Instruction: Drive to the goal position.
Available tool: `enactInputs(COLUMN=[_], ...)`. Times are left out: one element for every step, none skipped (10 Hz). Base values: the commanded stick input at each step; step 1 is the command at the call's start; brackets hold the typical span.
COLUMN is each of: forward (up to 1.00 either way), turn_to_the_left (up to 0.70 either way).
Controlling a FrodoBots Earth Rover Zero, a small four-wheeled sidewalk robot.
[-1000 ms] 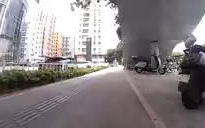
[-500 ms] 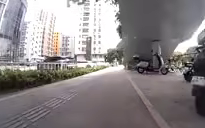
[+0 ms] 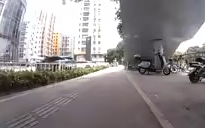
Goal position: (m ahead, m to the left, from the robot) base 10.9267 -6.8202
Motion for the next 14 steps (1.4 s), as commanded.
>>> enactInputs(forward=[0.45,0.45,0.45,0.45,0.45,0.45,0.45,0.45,0.45,0.45,0.45,0.45,0.45,0.45], turn_to_the_left=[0.00,0.00,0.00,0.00,0.00,0.00,0.00,0.00,0.00,0.00,0.00,0.00,0.00,0.00])
